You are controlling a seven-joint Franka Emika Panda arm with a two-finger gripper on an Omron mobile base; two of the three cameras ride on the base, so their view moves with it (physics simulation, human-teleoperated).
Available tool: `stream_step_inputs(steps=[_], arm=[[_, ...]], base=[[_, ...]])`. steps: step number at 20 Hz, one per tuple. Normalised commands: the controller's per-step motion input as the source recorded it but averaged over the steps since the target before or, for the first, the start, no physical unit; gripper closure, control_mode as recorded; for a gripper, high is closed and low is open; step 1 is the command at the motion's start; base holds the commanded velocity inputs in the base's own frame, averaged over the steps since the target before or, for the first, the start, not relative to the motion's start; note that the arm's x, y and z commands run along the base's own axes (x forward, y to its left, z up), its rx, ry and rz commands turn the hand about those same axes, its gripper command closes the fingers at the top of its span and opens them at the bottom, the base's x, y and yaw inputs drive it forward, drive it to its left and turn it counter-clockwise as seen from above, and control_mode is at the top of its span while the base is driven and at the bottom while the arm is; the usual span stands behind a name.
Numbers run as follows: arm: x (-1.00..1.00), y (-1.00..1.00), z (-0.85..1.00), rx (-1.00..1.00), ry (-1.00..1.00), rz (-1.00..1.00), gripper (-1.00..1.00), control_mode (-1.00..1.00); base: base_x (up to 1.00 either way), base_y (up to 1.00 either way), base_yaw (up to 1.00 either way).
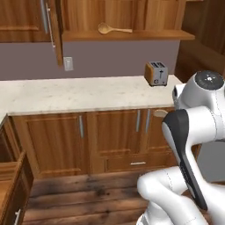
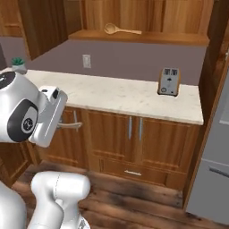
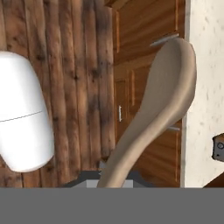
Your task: Organize the utensils by type. Pick up the wooden spoons from the counter and place them in the open cabinet. Then pick up the metallic utensils from the counter and place them in the open drawer.
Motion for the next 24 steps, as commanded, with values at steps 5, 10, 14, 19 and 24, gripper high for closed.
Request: stream_step_inputs(steps=[5, 10, 14, 19, 24], arm=[[0.00, 0.00, 0.00, 0.00, 0.00, 0.00, 1.00, 1.00], [0.00, 0.00, 0.00, 0.00, 0.00, 0.00, 1.00, 1.00], [0.00, 0.00, 0.00, 0.00, 0.00, 0.00, 1.00, 1.00], [0.00, 0.00, 0.00, 0.00, 0.00, 0.00, 1.00, 1.00], [0.00, 0.00, 0.00, 0.00, 0.00, 0.00, 1.00, 1.00]], base=[[0.72, -0.59, 0.01], [0.68, -0.57, 0.02], [0.67, -0.47, 0.00], [0.65, -0.39, 0.00], [0.51, -0.34, 0.00]])
